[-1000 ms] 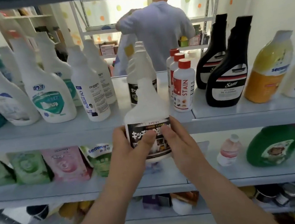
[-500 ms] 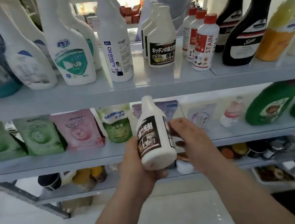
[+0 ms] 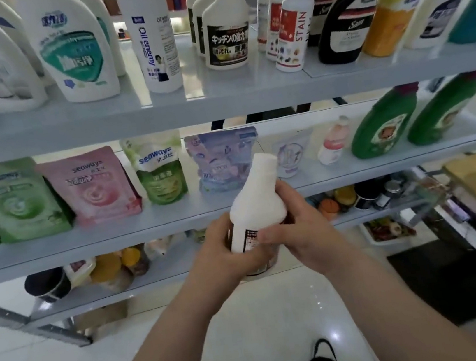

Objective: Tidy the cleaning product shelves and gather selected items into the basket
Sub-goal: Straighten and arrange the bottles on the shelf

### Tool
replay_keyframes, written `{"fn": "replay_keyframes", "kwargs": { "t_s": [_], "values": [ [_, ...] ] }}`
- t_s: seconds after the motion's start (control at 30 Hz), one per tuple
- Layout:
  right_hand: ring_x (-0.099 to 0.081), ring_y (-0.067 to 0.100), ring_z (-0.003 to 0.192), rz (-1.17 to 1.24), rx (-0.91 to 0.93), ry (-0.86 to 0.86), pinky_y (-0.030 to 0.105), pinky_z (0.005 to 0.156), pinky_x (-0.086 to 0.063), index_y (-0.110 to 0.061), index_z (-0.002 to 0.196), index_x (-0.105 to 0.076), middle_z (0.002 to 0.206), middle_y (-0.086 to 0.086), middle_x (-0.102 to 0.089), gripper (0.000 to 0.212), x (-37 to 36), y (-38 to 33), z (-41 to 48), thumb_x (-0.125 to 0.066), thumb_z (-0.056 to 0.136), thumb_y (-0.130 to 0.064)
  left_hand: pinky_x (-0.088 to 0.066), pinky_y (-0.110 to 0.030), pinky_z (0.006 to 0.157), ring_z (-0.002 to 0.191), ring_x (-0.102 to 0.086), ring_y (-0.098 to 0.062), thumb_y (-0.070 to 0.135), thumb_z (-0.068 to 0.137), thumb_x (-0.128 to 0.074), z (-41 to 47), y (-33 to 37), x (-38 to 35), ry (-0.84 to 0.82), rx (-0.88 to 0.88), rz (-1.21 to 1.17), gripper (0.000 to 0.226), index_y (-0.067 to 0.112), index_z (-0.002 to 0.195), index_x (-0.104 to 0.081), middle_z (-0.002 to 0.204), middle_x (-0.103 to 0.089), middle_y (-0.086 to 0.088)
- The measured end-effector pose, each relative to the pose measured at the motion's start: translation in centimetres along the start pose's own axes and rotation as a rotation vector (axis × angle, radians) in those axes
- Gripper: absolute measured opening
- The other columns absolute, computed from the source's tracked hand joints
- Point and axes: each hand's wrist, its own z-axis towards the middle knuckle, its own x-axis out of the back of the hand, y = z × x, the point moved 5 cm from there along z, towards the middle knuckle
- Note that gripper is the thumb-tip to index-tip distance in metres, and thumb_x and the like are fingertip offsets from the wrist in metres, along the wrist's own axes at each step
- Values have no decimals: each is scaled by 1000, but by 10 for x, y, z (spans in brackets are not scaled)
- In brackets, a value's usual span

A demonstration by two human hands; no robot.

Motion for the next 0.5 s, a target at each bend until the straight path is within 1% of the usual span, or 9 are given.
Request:
{"fn": "replay_keyframes", "kwargs": {
  "t_s": [0.07,0.13,0.2,0.23,0.3,0.33,0.37,0.43,0.5],
  "values": [
    [-67,30,115,-39,-4,-19,41,86,-58,-42,131,-62,122,6,-69,75,-2,-2,0,-88,63,-22,-64,-41,76,89,-74,-17,49,55,-80,0,0,1,54,-26,38,64,33,115,-66,107,-73,-4],
    [-69,29,115,-31,-7,15,41,86,-59,-41,126,-66,122,6,-71,62,1,-5,5,-85,69,-26,-64,-42,76,91,-73,-16,47,58,-79,1,1,2,90,-51,26,56,44,112,-63,103,-74,3],
    [-71,29,112,155,-68,59,40,85,-61,-34,117,-75,122,8,-74,36,9,-9,11,-73,82,-34,-62,-50,81,97,-73,-24,40,66,-73,4,2,-3,99,3,-108,51,38,116,-61,105,-75,1],
    [-72,30,111,257,-134,68,41,83,-61,-28,114,-78,122,12,-74,32,13,-8,13,-68,85,-40,-63,-51,75,94,-74,-29,36,73,-69,5,1,-10,95,78,-239,47,29,118,-61,105,-76,-4],
    [-71,35,111,358,-280,88,43,81,-61,-18,112,-80,123,19,-72,48,21,0,14,-66,83,-54,-56,-37,47,71,-73,-28,36,83,-62,6,1,-32,49,238,-506,41,15,118,-64,95,-77,-12],
    [-71,37,112,391,-324,79,45,84,-60,-14,114,-79,126,22,-70,61,24,5,13,-68,78,-61,-48,-29,40,61,-68,-26,43,82,-59,6,3,-45,19,287,-598,46,13,116,-67,90,-76,-12],
    [-69,38,116,434,-350,55,47,90,-58,-10,120,-76,130,24,-68,75,27,10,12,-73,72,-67,-42,-24,36,59,-65,-24,48,79,-56,7,3,-56,-7,323,-676,53,13,116,-69,88,-75,-11],
    [-64,39,123,513,-361,-2,50,104,-50,-5,131,-69,138,26,-63,100,34,15,12,-85,58,-72,-38,-20,35,73,-63,-28,56,76,-59,13,0,-77,-68,404,-804,66,16,129,-67,98,-70,-10],
    [-66,36,121,531,-352,-24,50,106,-50,-6,129,-71,134,23,-65,106,46,17,13,-88,51,-76,-40,-20,34,89,-64,-36,60,80,-61,18,-4,-93,-140,513,-904,74,19,142,-60,118,-60,-14]
  ]
}}
